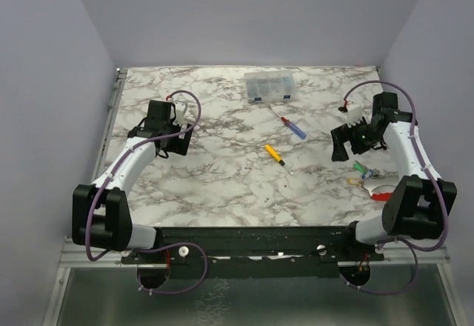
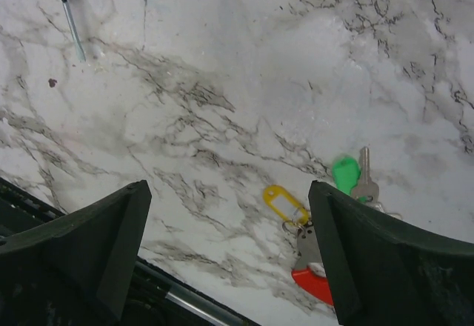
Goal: Remove the keys from the keyring
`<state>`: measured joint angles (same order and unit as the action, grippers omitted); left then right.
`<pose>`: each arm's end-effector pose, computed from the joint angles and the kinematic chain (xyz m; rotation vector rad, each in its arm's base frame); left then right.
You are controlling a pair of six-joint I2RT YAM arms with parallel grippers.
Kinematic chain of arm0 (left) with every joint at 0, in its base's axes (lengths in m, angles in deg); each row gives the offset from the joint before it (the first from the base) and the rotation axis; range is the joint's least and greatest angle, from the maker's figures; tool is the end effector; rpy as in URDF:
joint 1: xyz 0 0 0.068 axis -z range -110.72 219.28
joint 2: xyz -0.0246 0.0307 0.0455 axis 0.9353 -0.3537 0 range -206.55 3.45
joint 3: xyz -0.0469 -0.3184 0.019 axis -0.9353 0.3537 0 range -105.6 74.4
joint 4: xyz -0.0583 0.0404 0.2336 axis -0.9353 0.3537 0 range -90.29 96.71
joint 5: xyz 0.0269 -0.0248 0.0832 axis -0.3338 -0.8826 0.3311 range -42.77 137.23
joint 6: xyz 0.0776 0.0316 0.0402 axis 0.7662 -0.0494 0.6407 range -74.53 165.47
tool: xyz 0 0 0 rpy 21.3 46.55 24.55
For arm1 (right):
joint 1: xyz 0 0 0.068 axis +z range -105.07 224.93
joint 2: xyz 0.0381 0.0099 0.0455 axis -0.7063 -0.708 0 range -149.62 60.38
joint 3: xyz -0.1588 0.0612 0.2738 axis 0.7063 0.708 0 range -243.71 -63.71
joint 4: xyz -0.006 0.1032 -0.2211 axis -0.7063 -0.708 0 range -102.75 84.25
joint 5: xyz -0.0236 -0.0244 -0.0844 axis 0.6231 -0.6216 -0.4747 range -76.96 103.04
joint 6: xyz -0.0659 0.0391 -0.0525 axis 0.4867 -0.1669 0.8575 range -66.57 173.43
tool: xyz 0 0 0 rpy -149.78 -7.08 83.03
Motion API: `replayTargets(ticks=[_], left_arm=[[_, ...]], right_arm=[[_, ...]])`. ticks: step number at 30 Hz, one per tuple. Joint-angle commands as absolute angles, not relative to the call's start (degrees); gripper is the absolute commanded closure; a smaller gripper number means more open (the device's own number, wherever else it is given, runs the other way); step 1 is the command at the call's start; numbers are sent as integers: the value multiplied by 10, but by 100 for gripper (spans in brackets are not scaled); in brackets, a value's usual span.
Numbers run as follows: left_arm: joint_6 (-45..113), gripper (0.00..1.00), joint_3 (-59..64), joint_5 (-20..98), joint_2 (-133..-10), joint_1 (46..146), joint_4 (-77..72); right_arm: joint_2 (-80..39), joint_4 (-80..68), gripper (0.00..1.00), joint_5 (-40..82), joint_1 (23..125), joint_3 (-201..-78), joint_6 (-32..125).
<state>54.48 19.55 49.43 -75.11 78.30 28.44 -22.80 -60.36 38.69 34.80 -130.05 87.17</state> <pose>0.2820 -0.0415 0.2612 0.3735 2.4574 0.0477 0.2665 -0.0109 0.2765 -0.6387 2.5744 0.3982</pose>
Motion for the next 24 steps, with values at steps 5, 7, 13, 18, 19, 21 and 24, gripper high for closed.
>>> replayTargets(ticks=[5, 7, 13, 18, 19, 21, 24], left_arm=[[517, 1, 180, 473, -747, 784, 255], [517, 1, 181, 473, -749, 785, 250], [519, 1, 189, 466, -746, 784, 237], [512, 1, 193, 456, -745, 784, 229], [513, 1, 195, 456, -744, 785, 226], [513, 1, 198, 455, -740, 785, 221], [513, 1, 202, 453, -734, 784, 220]], right_arm=[[-194, -680, 7, 251, 331, -1285, 930], [-198, -668, 16, 216, 327, -1273, 928], [-241, -653, 44, 162, 325, -1264, 914], [-265, -639, 55, 151, 325, -1244, 919], [-268, -636, 57, 151, 325, -1238, 920], [-273, -625, 58, 149, 325, -1223, 919], [-282, -604, 58, 146, 325, -1210, 916]])
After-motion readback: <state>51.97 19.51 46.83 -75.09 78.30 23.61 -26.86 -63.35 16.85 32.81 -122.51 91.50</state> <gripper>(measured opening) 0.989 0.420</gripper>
